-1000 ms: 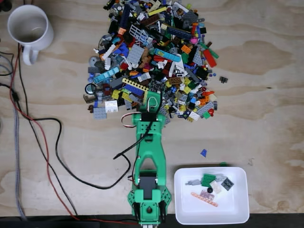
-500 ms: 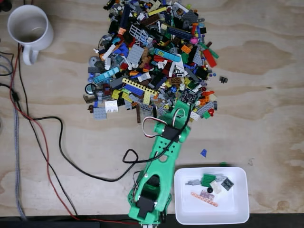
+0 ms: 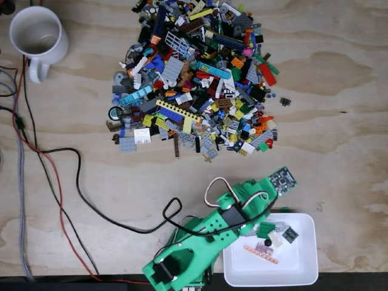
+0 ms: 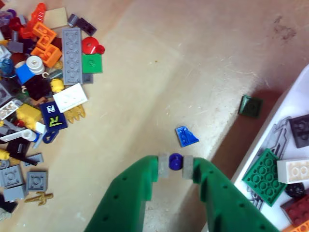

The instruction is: Find the closest Lego and put it in the bin.

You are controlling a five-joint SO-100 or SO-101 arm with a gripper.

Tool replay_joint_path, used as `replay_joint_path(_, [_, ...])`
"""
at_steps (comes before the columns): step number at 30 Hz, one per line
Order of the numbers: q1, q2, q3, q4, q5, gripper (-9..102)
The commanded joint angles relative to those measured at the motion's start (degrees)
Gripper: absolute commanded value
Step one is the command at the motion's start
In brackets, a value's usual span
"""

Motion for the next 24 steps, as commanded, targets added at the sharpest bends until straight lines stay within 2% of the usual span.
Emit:
replay_joint_path(1, [15.56, 6.5, 3.08, -0.09, -6.15, 7])
replay_joint_path(4, [24.08, 10.2, 8.26, -1.14, -9.76, 7])
replay_joint_path(7, [27.69, 12.39, 10.55, -1.58, -9.58, 7])
replay_joint_path(13, [25.31, 13.1, 9.84, -2.99, -6.59, 24])
replay_joint_path(17, [15.03, 11.51, 3.69, -3.43, -1.32, 26])
replay_joint_path(20, [0.79, 7.91, -4.83, -1.41, 4.57, 15])
replay_joint_path(24, [-18.37, -1.05, -15.56, 5.45, 11.34, 6])
